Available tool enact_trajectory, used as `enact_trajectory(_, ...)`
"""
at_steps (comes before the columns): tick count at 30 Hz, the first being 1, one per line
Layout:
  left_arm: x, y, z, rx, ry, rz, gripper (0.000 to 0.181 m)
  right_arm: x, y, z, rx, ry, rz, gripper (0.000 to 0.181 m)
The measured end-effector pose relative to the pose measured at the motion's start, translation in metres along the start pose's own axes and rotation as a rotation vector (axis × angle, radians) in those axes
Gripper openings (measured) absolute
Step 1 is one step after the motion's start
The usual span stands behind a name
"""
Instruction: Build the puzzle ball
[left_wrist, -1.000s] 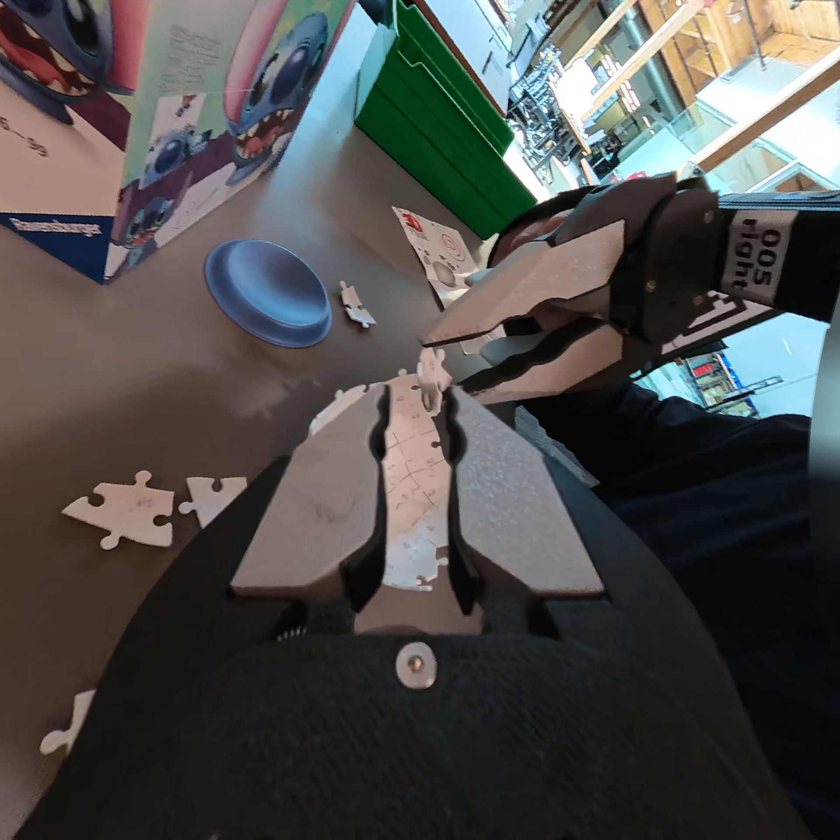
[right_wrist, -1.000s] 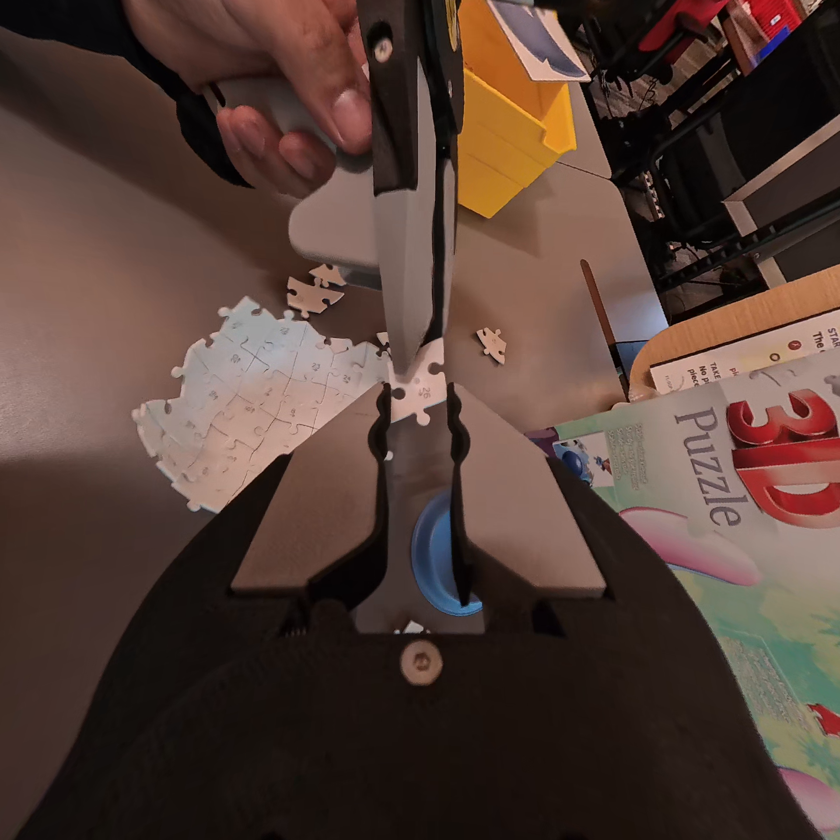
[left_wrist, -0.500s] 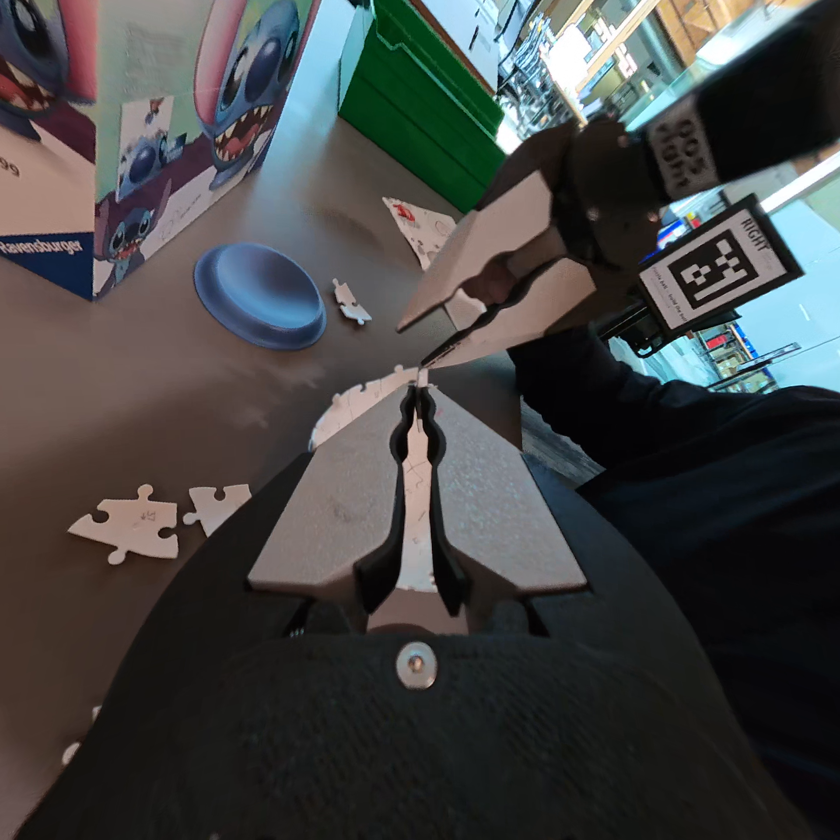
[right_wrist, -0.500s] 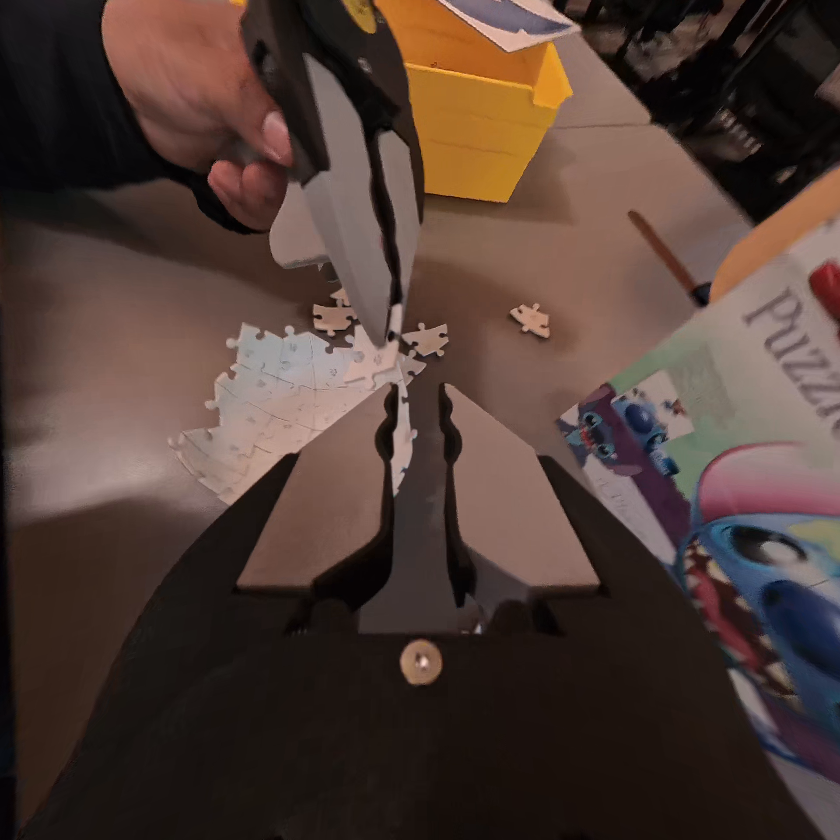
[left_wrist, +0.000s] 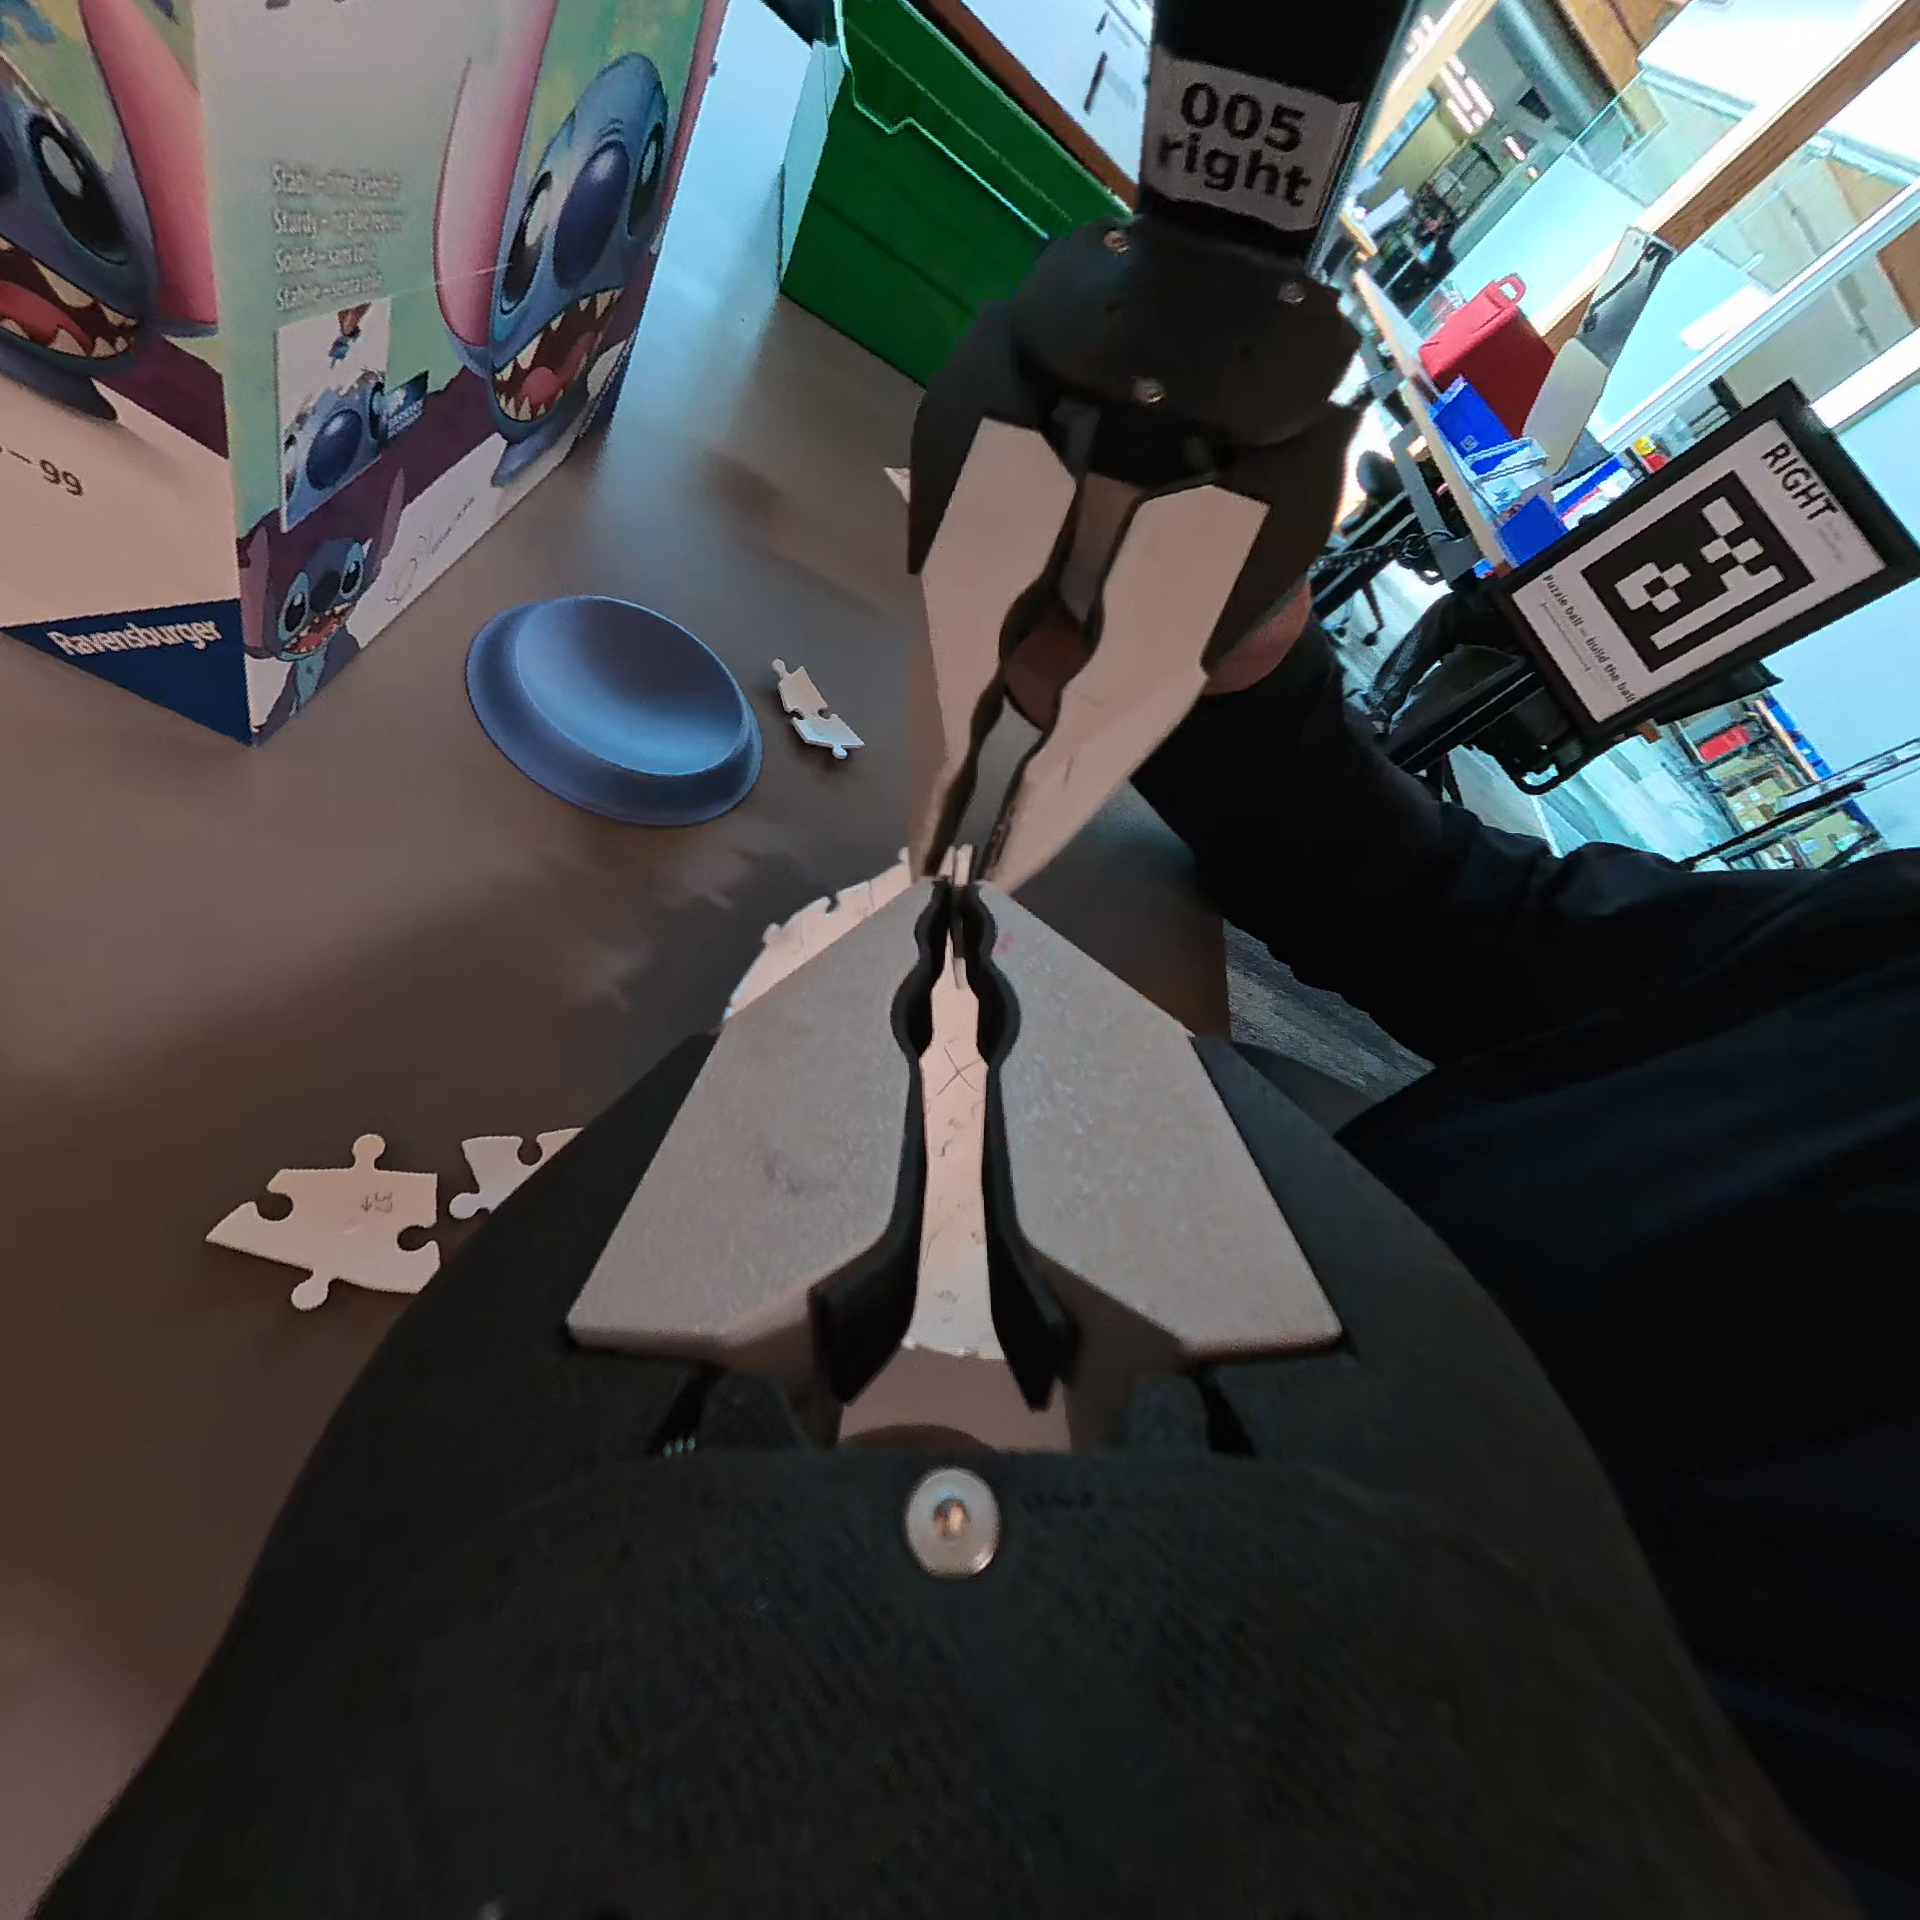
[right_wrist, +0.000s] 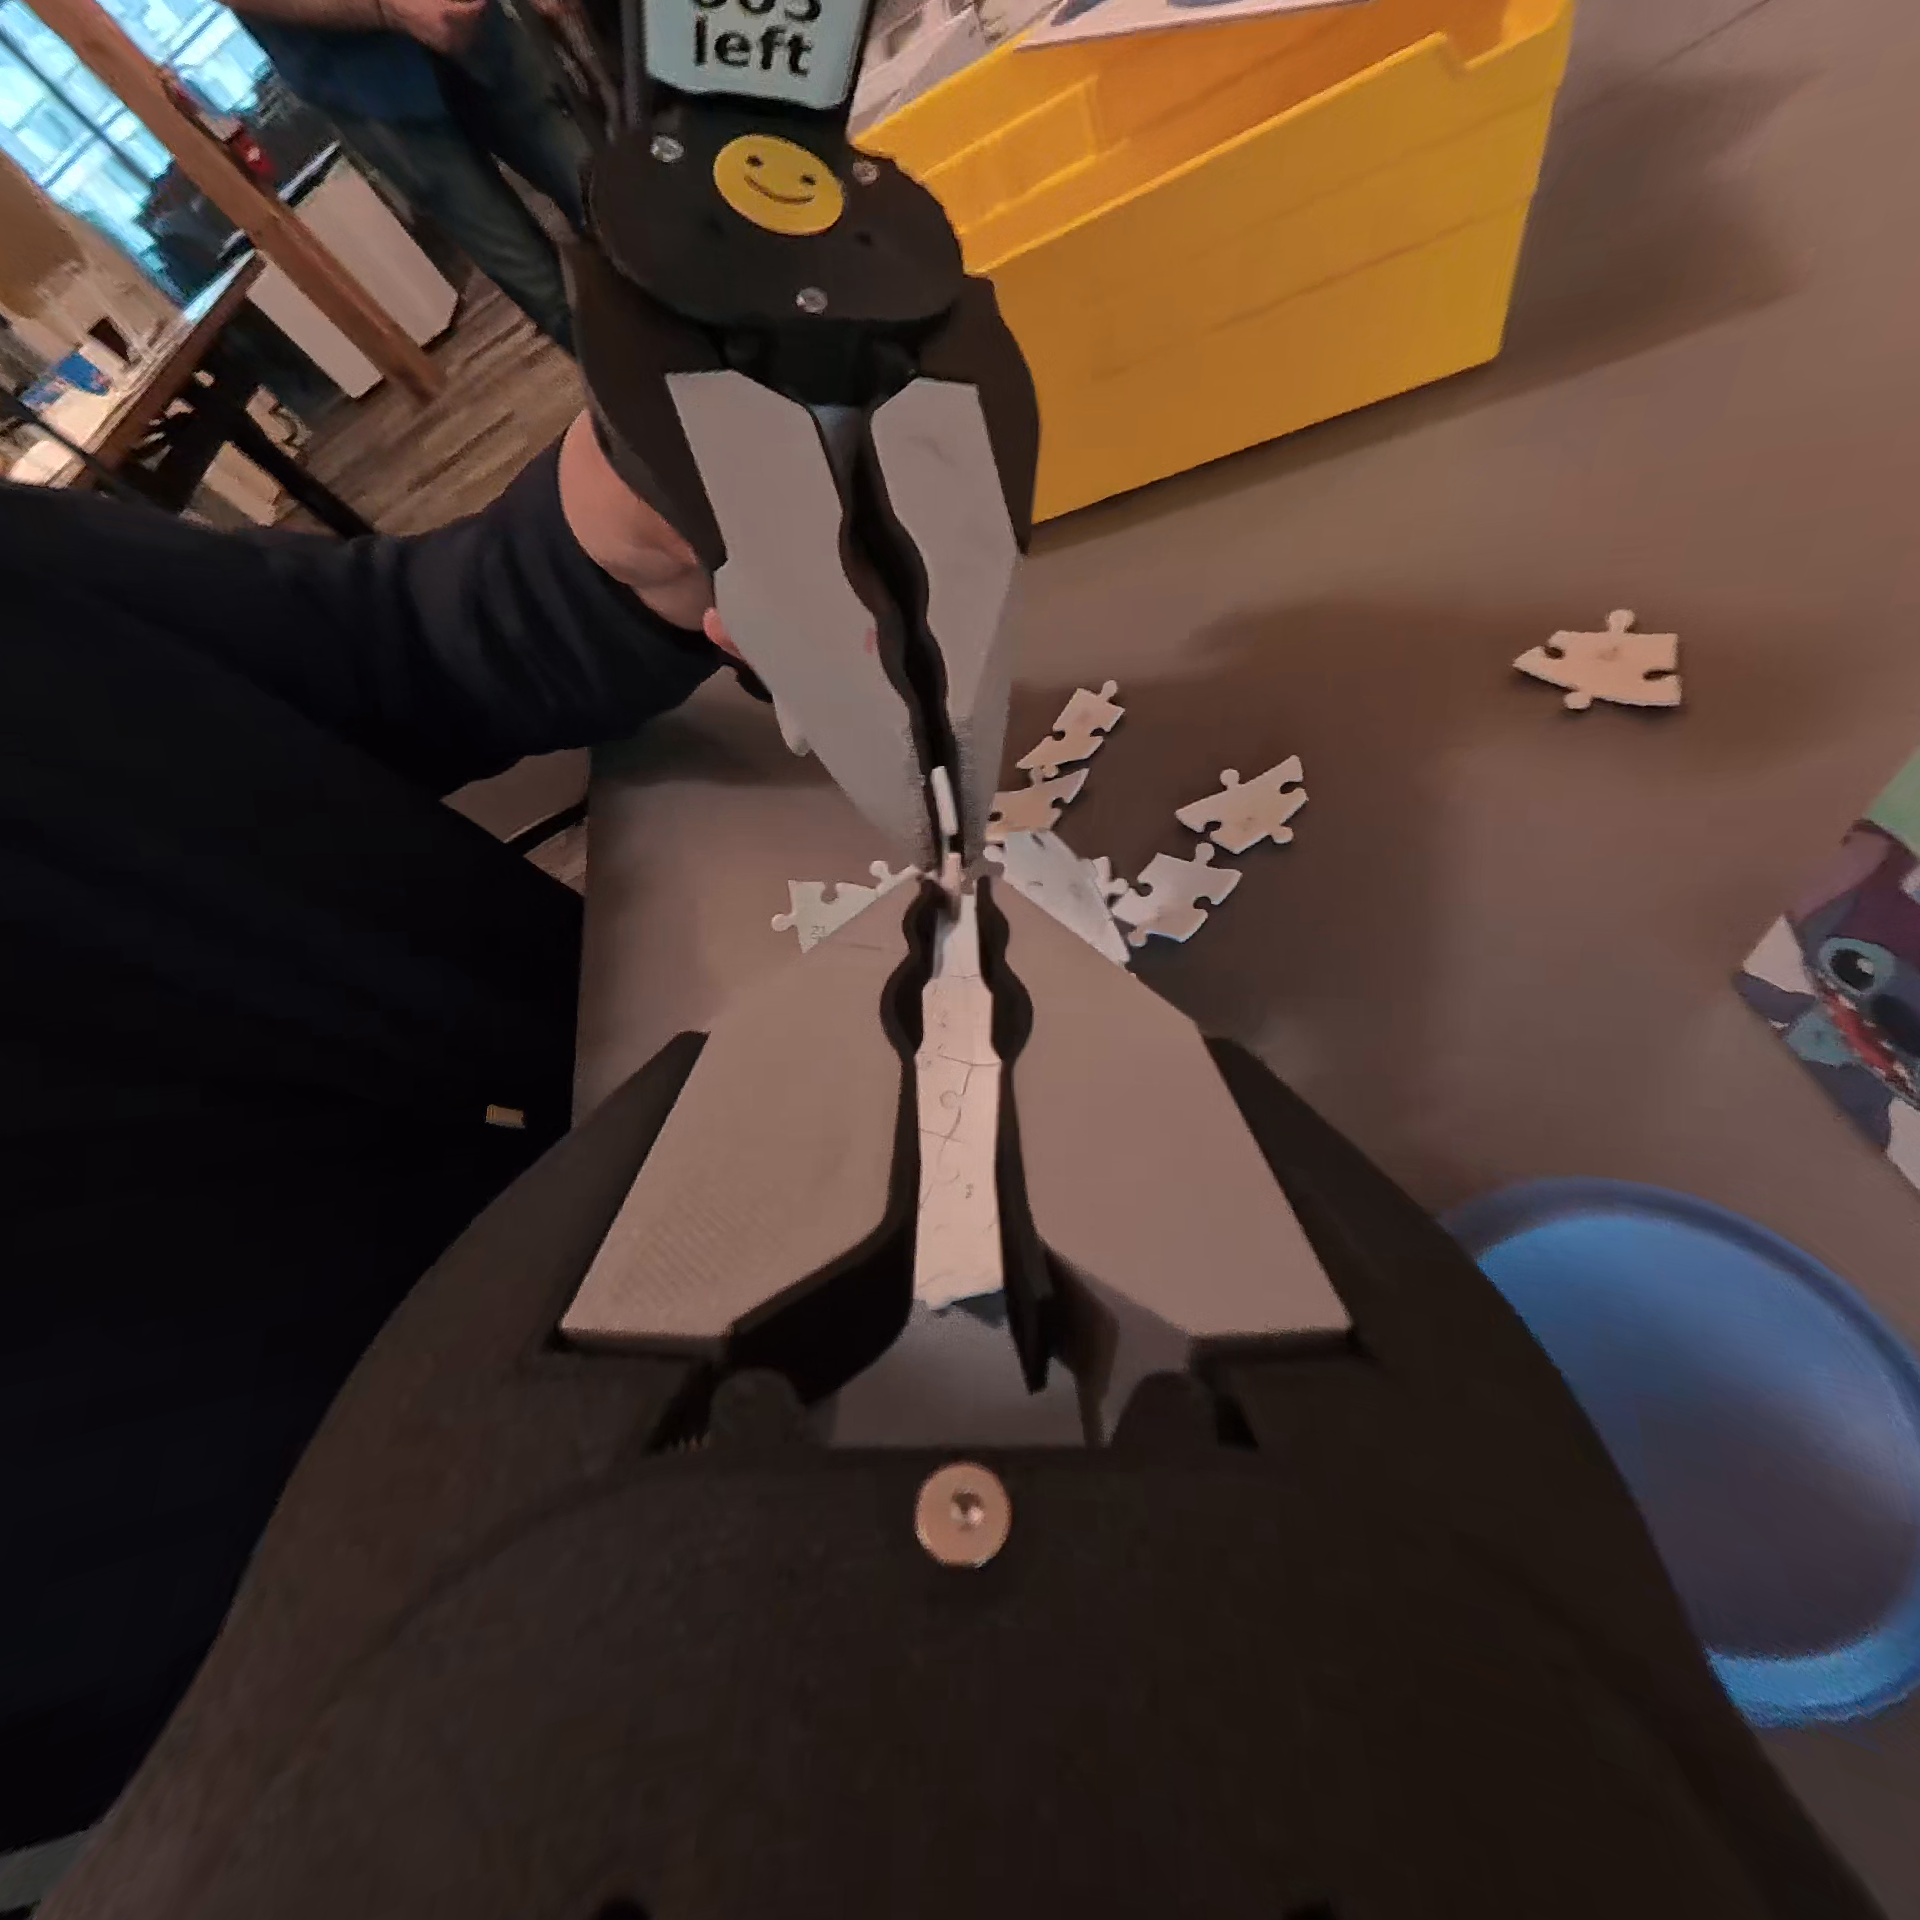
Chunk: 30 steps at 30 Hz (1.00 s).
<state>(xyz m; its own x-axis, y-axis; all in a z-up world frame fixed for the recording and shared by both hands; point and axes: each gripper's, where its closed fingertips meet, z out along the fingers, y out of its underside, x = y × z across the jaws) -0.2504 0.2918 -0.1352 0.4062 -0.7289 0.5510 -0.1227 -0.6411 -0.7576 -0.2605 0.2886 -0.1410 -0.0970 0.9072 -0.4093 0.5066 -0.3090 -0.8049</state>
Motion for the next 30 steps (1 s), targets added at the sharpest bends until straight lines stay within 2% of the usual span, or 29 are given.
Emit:
enact_trajectory(6,-0.009,0.002,-0.003,0.000,-0.050,0.009,0.002,0.005,0.001,0.006,-0.008,0.000,-0.011,0.000)
enact_trajectory(8,-0.020,0.005,-0.009,-0.011,-0.125,0.016,0.020,0.012,0.002,0.005,-0.003,0.031,-0.011,0.000)
enact_trajectory(9,-0.026,0.009,-0.014,-0.021,-0.167,0.023,0.026,0.016,0.002,0.004,0.001,0.057,-0.014,0.000)
enact_trajectory(13,-0.048,0.038,-0.033,-0.145,-0.310,0.000,0.028,0.032,0.005,-0.002,-0.018,0.163,-0.048,0.000)
enact_trajectory(16,-0.055,0.053,-0.034,-0.203,-0.333,-0.013,0.033,0.040,0.009,0.000,-0.070,0.211,-0.092,0.000)
enact_trajectory(21,-0.060,0.063,-0.017,-0.279,-0.301,-0.028,0.037,0.040,0.013,0.007,-0.117,0.218,-0.136,0.000)
enact_trajectory(23,-0.061,0.068,-0.011,-0.318,-0.292,-0.022,0.033,0.039,0.016,0.005,-0.119,0.215,-0.134,0.000)
enact_trajectory(27,-0.066,0.074,-0.002,-0.407,-0.297,0.023,0.004,0.037,0.020,-0.005,-0.104,0.221,-0.120,0.000)
enact_trajectory(30,-0.065,0.071,0.005,-0.443,-0.270,0.041,0.002,0.034,0.026,-0.013,-0.092,0.220,-0.105,0.000)
